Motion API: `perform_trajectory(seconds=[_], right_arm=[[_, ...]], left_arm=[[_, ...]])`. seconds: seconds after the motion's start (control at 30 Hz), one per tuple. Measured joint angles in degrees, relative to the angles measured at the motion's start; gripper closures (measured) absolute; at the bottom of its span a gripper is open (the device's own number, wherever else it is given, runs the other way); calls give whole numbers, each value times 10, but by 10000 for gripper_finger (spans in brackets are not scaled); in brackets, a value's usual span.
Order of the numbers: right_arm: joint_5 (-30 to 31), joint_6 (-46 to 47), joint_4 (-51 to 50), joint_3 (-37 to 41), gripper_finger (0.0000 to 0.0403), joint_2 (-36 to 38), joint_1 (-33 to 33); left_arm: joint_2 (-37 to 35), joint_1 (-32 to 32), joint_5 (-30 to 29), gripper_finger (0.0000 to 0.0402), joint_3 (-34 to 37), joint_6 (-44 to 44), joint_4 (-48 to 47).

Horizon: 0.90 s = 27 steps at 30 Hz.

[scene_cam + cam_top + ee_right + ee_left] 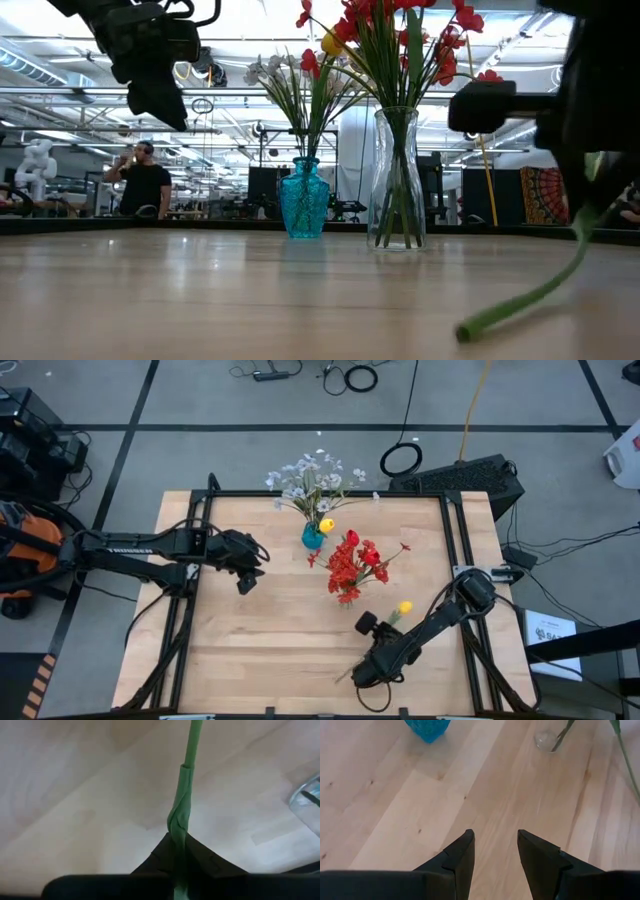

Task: Sort flowers into vase by color
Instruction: Put the yellow flower into the blue vase, then put the yellow tulip into the blue vase

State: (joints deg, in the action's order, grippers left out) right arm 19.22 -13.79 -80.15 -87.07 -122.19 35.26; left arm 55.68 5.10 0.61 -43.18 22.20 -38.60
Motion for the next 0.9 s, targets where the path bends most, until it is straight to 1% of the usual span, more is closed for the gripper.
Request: perform_trajectory(seconds=[0.2, 0.43, 0.57, 0.67, 0.73, 0.77, 0.83, 0.9], right_arm=[[0, 45, 22, 0, 360, 10, -14], [1, 66, 48, 0, 321, 81, -18], [3, 105, 45, 0, 297, 115, -19], [4, 156, 32, 0, 280, 126, -19], [3, 234, 30, 0, 271, 128, -20], [3, 296, 31, 0, 268, 128, -20], [-1, 462, 32, 0, 264, 128, -23], [-10, 663, 29, 0, 264, 128, -26]], left_arm=[[0, 0, 0, 247, 0, 0, 2], [0, 0, 0, 247, 0, -1, 6], [0, 0, 0, 247, 0, -2, 6], [0, 0, 0, 247, 0, -5, 6], [0, 0, 0, 247, 0, -5, 6], [0, 0, 0, 247, 0, -5, 6], [0, 0, 0, 247, 0, -5, 6], [0, 0, 4, 247, 0, -5, 4]])
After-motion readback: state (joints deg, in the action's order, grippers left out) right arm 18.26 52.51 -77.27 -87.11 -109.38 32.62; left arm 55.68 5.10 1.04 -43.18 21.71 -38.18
